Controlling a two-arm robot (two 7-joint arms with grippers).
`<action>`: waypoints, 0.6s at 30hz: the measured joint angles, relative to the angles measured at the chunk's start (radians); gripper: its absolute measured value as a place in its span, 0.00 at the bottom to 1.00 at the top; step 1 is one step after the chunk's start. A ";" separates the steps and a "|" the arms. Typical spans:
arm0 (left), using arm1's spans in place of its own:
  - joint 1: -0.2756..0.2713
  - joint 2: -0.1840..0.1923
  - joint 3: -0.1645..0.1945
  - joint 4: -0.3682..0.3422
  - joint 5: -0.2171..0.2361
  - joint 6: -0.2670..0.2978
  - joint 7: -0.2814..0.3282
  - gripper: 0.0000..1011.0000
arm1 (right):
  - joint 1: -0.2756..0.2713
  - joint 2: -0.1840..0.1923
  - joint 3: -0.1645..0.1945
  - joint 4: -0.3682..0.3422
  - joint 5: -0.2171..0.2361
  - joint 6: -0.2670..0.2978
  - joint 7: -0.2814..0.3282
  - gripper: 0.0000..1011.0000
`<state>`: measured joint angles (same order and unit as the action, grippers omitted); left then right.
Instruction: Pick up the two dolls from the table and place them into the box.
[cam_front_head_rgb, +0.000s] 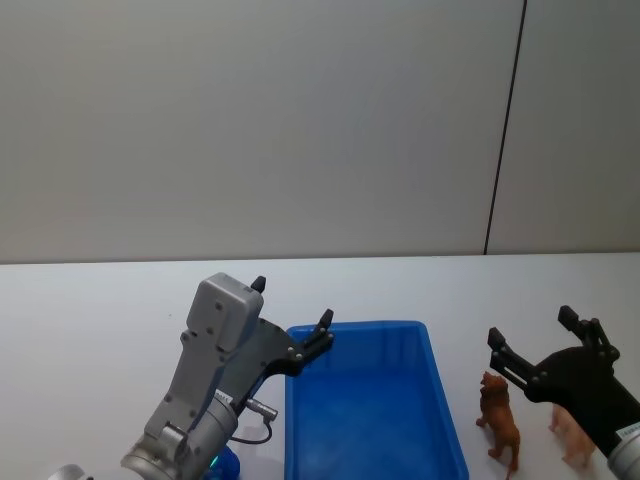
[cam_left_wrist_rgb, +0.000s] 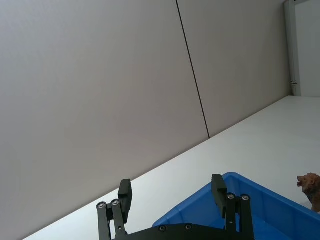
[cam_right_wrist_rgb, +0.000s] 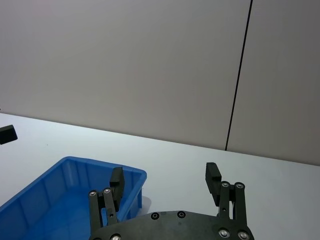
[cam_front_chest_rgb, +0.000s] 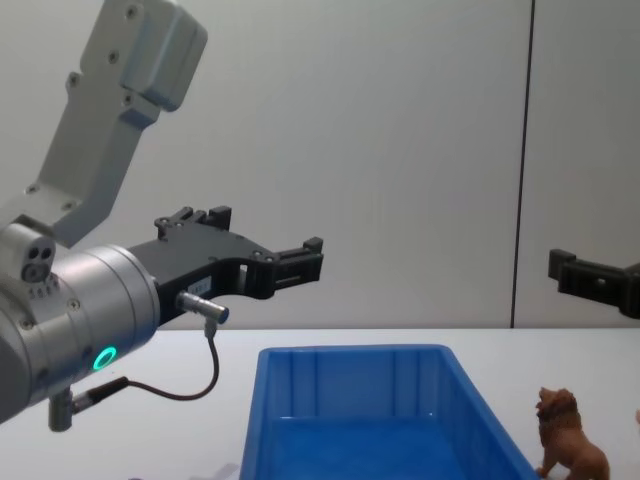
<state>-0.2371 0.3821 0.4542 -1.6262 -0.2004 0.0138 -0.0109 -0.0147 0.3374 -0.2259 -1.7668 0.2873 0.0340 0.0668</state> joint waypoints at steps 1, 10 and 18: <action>0.000 0.000 0.000 0.000 0.000 0.000 0.000 0.99 | 0.000 0.000 0.000 0.000 0.000 0.000 0.000 0.99; 0.000 0.000 0.000 0.000 0.000 0.000 0.000 0.99 | 0.000 0.000 0.000 0.000 0.000 0.000 0.000 0.99; 0.000 0.000 0.000 0.000 0.000 0.000 0.000 0.99 | 0.000 0.000 0.000 0.000 0.000 0.000 0.000 0.99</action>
<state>-0.2371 0.3821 0.4542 -1.6262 -0.2004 0.0138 -0.0109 -0.0146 0.3374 -0.2259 -1.7668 0.2874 0.0340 0.0668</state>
